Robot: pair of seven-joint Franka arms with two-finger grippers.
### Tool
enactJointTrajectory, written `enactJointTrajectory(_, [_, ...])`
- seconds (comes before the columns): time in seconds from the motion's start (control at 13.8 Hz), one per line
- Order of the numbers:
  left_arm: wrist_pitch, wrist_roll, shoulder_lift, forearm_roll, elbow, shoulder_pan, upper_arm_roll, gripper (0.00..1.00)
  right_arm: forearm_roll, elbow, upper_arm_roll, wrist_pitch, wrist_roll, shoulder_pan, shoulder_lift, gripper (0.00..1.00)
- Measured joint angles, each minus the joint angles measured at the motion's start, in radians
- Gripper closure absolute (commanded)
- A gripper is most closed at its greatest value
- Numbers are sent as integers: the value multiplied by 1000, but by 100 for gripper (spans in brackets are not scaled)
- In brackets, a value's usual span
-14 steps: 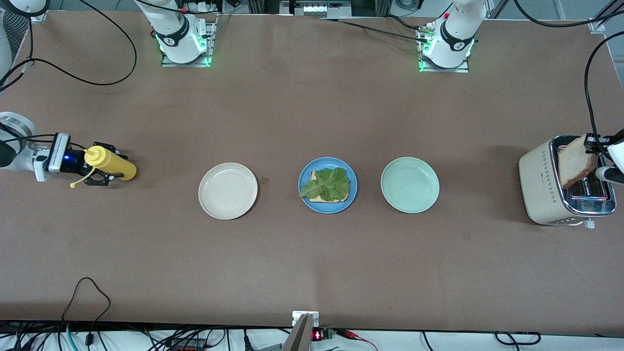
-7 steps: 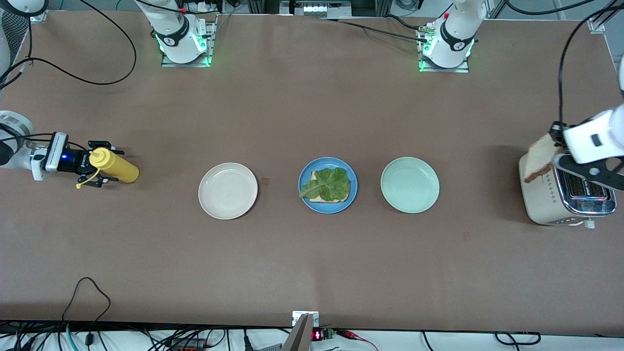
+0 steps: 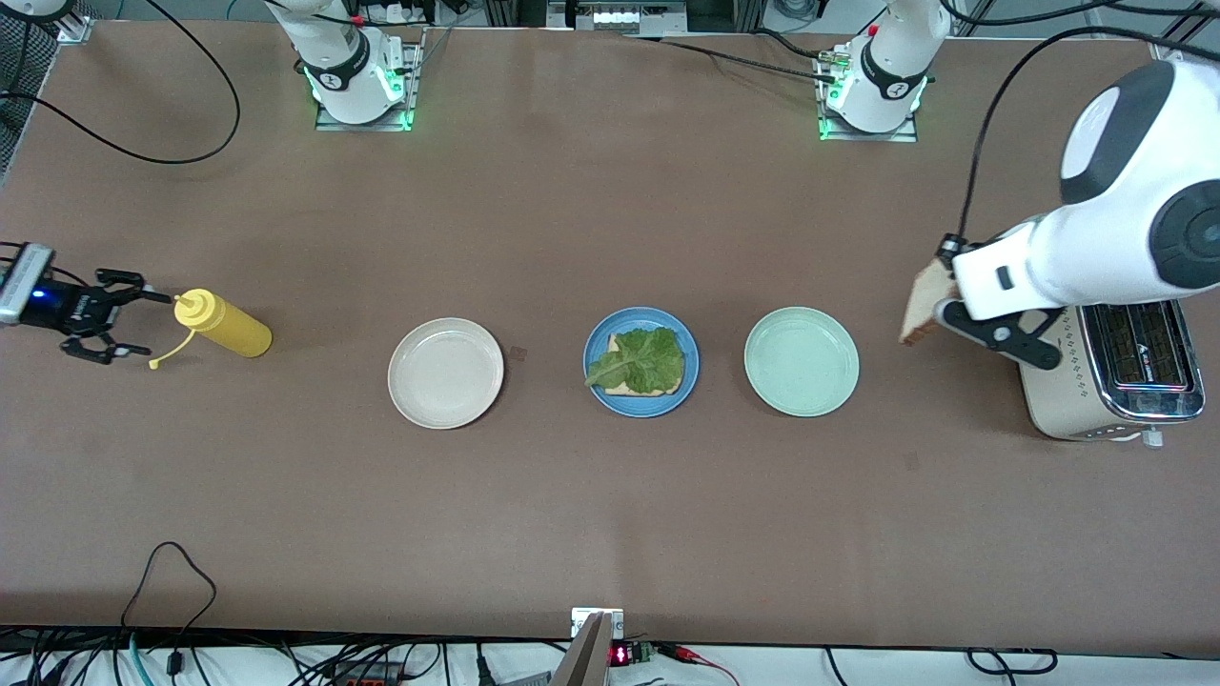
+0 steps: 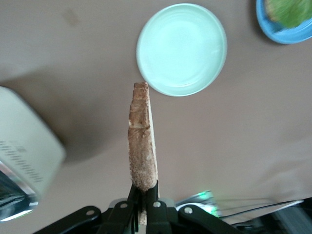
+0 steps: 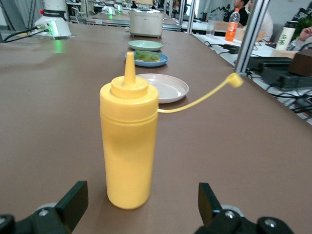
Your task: Make sandwich in blue plate with both arms
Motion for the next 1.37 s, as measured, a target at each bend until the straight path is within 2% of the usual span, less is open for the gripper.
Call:
enactJointTrajectory(0.29, [96, -168, 47, -130, 0, -83, -1, 100, -37, 120, 7, -43, 258, -14, -99, 0])
enactJointTrajectory(0.51, [192, -264, 81, -340, 0, -81, 4, 100, -101, 156, 23, -53, 458, 42, -226, 0])
enactJointTrajectory(0.72, [318, -300, 152, -552, -5, -73, 9, 100, -208, 163, 28, -52, 733, 177, -376, 0])
enactJointTrajectory(1.01, [445, -300, 251, -714, -18, -78, 9, 100, -377, 161, 30, -52, 1163, 384, -544, 0])
enactJointTrajectory(1.23, [543, -283, 294, -799, -36, -106, 3, 100, -510, 159, 31, -43, 1503, 531, -598, 0])
enactJointTrajectory(1.37, [650, -168, 298, -875, -96, -137, 2, 100, -599, 158, 32, -38, 1720, 642, -611, 0])
